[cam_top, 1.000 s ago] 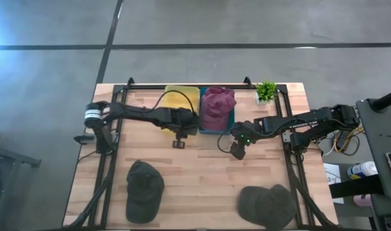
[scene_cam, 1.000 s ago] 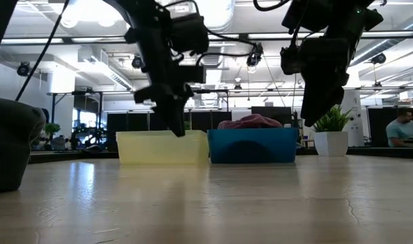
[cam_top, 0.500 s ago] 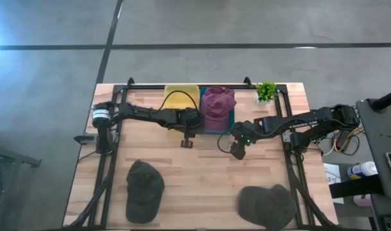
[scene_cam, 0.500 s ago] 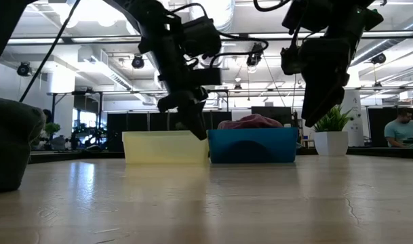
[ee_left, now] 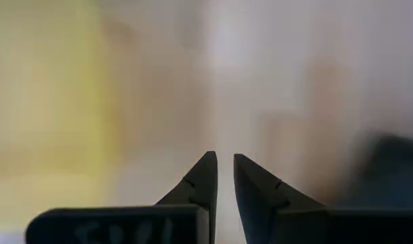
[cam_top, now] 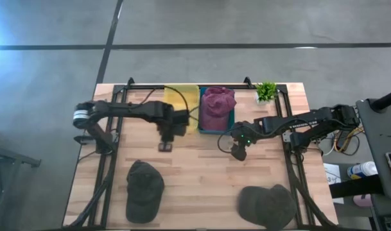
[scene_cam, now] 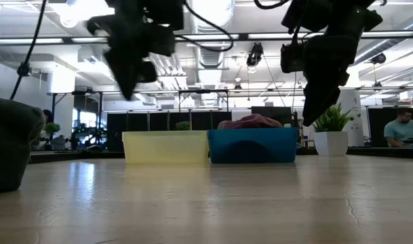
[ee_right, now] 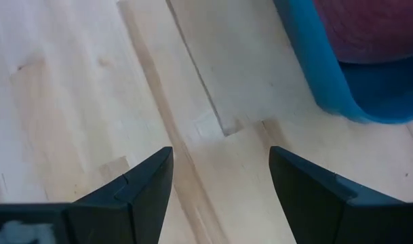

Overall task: Sort caps
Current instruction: Put the left black cap into the yellow bin

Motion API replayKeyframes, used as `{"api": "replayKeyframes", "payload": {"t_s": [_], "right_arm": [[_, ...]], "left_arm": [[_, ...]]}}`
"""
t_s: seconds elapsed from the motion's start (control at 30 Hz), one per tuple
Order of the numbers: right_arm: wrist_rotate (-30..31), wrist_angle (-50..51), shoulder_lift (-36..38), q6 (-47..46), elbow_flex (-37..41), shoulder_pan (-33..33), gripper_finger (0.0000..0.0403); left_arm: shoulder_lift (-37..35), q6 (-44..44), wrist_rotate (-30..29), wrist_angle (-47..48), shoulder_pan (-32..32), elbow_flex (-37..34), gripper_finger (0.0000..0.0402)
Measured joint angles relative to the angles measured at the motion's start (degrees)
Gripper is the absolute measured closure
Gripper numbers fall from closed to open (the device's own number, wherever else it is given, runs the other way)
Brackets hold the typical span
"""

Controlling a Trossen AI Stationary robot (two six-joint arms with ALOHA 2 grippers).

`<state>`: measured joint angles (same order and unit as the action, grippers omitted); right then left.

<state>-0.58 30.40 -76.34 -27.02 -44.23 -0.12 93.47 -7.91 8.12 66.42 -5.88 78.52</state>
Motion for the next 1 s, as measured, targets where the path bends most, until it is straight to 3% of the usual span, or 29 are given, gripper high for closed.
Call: {"api": "replayKeyframes", "payload": {"t_s": [0.07,0.13,0.47,0.63,0.77,0.87,1.0], "right_arm": [[-1.45,-1.19,0.0,0.9,0.02,-0.02,0.0165],[-2.52,-2.75,-0.01,1.04,0.02,0.0,0.0165],[-2.95,-10.8,0.0,-1.33,0.02,0.0,0.0165],[-2.99,-13.05,-0.45,-7.62,0.02,0.69,0.0165],[-3.08,-14.08,-1.77,-13.35,0.02,3.67,0.0165],[-3.15,-16.16,-3.29,-16.85,0.0,6.82,0.0165],[-3.12,-17.06,-5.35,-19.94,0.0,10.59,0.0165]], "left_arm": [[-1.62,2.21,6.41,1.63,0.92,-2.29,0.0358],[-3.3,5.06,8.23,1.7,2.42,-4.14,0.0358],[-11.64,17.71,6.64,1.6,15.36,-8.87,0.0358],[-12.41,19.9,1.14,1.81,24.55,-13.02,0.0358],[-12.2,24.25,7.26,1.63,30.79,-17.63,0.0358],[-11.98,29.16,10.78,-1.89,34.81,-21.06,0.0358],[-11.93,34.44,10.5,-12.94,37.37,-25.57,0.0358]]}}
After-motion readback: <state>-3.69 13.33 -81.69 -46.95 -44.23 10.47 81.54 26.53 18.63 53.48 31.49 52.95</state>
